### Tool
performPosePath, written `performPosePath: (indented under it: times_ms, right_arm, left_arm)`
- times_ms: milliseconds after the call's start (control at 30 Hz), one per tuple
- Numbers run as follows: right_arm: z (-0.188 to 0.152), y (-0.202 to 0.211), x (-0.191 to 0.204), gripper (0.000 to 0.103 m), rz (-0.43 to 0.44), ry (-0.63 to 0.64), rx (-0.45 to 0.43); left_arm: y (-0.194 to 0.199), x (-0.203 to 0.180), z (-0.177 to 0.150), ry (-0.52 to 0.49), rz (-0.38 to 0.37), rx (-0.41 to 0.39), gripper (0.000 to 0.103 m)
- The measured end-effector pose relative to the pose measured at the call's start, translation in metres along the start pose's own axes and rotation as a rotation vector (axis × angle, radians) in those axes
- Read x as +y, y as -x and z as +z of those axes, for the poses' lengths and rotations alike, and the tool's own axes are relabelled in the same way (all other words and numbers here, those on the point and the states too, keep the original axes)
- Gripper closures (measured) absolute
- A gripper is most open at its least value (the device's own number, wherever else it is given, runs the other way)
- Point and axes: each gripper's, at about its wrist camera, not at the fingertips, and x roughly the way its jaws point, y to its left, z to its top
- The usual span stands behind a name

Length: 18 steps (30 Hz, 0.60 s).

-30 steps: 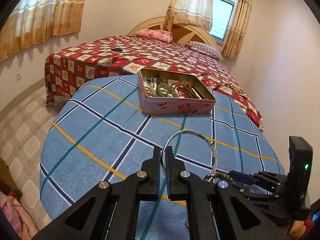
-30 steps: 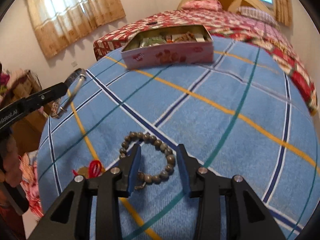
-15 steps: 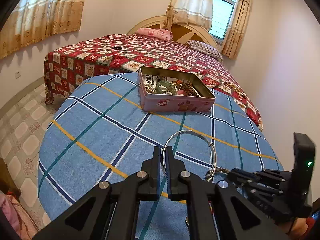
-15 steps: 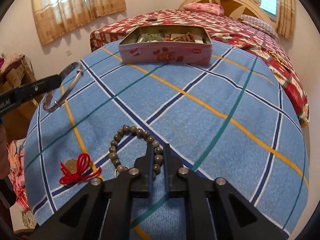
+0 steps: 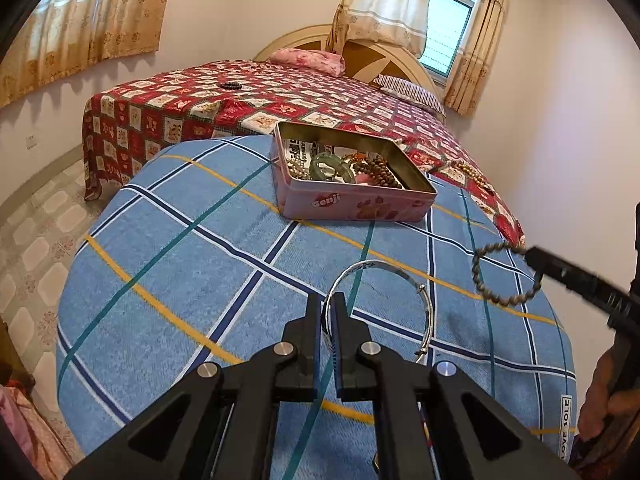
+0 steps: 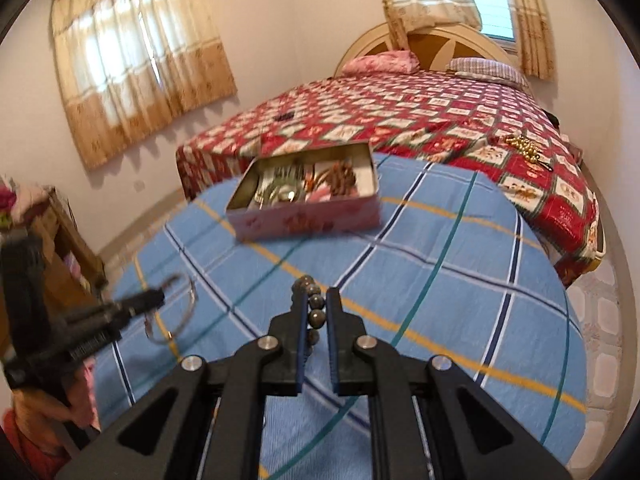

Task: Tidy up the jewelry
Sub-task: 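Carry the bangle and wooden beads into the pink tin and open both grippers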

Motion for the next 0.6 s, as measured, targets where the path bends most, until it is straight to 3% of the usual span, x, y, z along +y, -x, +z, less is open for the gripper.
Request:
performPosePath:
  times_ms: [200, 400, 600]
  right_arm:
    - [0.021, -0.015, -0.007, 0.091, 0.024, -0.018, -0.008]
    - [0.054, -0.032, -0.006, 0.091, 0.031, -0.010, -0.053]
    - [0.086, -0.065, -0.022, 0.091, 0.062, -0.094, -0.084]
  left_arm:
    - [-0.015, -0.002, 0.011, -0.007, -0.018, 0.008, 0.099]
    - [-0.029, -0.005, 0.048, -0.021, -0.026, -0.044, 0.099]
    - [-0.061, -0.005, 0.083, -0.029, -0.018, -0.076, 0.099]
